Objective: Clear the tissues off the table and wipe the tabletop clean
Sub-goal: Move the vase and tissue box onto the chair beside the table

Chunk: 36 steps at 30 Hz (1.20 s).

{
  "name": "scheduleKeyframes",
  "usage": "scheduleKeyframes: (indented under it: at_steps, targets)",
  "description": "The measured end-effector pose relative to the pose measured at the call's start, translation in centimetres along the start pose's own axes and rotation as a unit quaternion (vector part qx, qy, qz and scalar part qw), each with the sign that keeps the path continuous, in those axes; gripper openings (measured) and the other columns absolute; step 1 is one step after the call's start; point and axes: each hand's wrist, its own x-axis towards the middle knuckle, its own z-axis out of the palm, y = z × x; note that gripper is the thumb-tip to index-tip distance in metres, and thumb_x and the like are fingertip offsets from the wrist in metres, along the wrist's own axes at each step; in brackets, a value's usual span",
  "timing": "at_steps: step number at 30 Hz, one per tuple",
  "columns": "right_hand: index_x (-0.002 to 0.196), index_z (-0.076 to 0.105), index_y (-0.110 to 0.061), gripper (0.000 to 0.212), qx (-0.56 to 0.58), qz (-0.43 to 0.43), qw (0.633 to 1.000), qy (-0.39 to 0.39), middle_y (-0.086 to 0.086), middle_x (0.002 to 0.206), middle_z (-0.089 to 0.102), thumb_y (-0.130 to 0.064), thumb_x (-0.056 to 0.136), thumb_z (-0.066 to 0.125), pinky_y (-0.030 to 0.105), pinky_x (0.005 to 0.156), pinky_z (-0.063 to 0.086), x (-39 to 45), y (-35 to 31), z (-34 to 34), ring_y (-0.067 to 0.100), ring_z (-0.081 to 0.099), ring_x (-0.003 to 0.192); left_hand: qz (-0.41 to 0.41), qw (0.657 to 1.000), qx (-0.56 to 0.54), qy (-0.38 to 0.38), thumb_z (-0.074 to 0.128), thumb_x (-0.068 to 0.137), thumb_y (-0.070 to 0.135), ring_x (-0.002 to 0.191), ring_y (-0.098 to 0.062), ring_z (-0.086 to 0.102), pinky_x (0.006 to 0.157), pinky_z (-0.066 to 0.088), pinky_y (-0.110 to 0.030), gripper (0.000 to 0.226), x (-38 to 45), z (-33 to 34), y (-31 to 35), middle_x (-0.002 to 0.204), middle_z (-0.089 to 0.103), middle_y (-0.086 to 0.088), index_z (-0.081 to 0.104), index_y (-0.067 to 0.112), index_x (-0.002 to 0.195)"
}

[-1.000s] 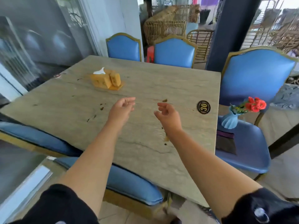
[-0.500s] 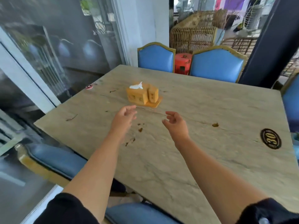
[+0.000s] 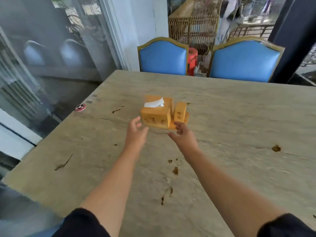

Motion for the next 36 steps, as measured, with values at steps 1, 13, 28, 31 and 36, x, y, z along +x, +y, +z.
scheduleKeyframes:
  at_steps: [1,13,28,31,36]
  targets:
    - [0.140,0.045,-0.023,0.058,-0.004,0.007,1.000,0.014,0.002,0.134,0.053,-0.026,0.087,0.069,0.030,0.095,0.045,1.2,0.1,1.0,0.016,0.050,0.123,-0.003,1.000,0.007,0.000,0.057,0.091,0.017,0.116,-0.015,0.052,0.087,0.048,-0.031,0.054,1.8,0.1,-0.5,0.139,0.046,0.001,0.039,0.026,0.141]
    - [0.148,0.035,-0.023,0.071,-0.011,0.048,0.987,0.156,0.001,0.141,0.048,-0.053,0.088,0.059,0.041,0.104,0.044,9.1,0.8,8.1,0.020,0.048,0.129,-0.038,0.993,0.007,-0.108,0.050,0.093,0.052,0.115,-0.016,0.050,0.091,0.036,-0.032,0.055,13.9,2.6,-2.6,0.129,0.054,0.004,0.044,0.024,0.139]
    - [0.149,0.032,-0.022,0.060,0.022,0.042,0.982,0.180,0.001,0.145,0.045,-0.047,0.096,0.046,0.046,0.108,0.040,2.5,0.0,1.5,0.021,0.042,0.134,-0.009,0.984,-0.088,-0.155,0.062,0.089,0.042,0.104,-0.013,0.057,0.076,0.043,-0.031,0.042,5.4,6.0,0.9,0.118,0.060,0.003,0.042,0.029,0.124]
    - [0.149,0.031,-0.023,0.060,0.020,0.034,0.979,0.202,0.001,0.145,0.045,-0.047,0.096,0.047,0.044,0.109,0.039,-1.9,0.0,-3.2,0.021,0.042,0.134,-0.010,0.977,-0.116,-0.178,0.061,0.089,0.040,0.100,-0.010,0.057,0.070,0.041,-0.028,0.039,-0.3,8.1,2.5,0.116,0.060,0.004,0.041,0.029,0.122]
    - [0.142,0.043,-0.023,0.054,0.020,0.022,0.970,0.242,0.000,0.134,0.055,-0.048,0.094,0.049,0.041,0.102,0.045,-11.3,1.7,-12.6,0.020,0.051,0.124,-0.010,0.957,-0.163,-0.240,0.068,0.085,0.039,0.103,-0.014,0.061,0.074,0.046,-0.028,0.044,-12.1,12.6,4.2,0.116,0.062,0.000,0.043,0.029,0.120]
